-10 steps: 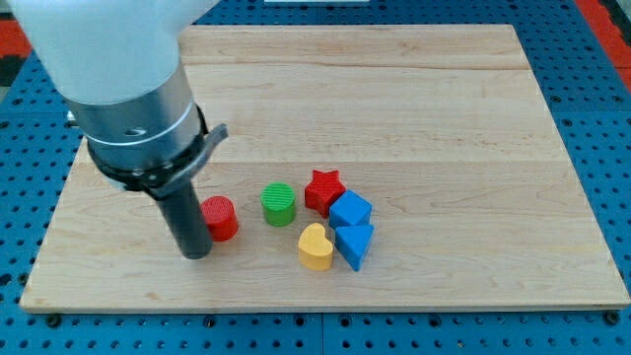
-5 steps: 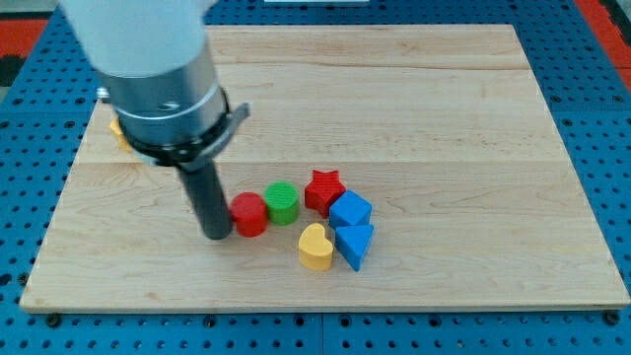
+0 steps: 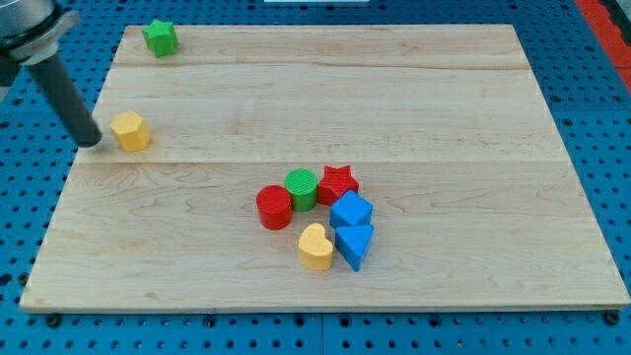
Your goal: Push the red circle green circle and yellow hexagon into the group of blocks
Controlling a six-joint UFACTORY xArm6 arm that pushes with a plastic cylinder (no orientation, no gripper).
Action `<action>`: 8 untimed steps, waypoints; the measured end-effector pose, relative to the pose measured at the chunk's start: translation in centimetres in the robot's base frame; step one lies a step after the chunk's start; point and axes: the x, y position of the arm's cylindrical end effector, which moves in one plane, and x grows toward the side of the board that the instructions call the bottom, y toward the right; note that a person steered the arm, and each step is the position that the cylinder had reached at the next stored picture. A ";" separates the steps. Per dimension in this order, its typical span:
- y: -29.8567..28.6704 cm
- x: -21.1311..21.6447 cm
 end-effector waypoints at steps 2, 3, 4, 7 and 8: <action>13.3 1.5; 18.0 0.7; 18.7 -2.6; 25.9 2.9; 29.5 0.7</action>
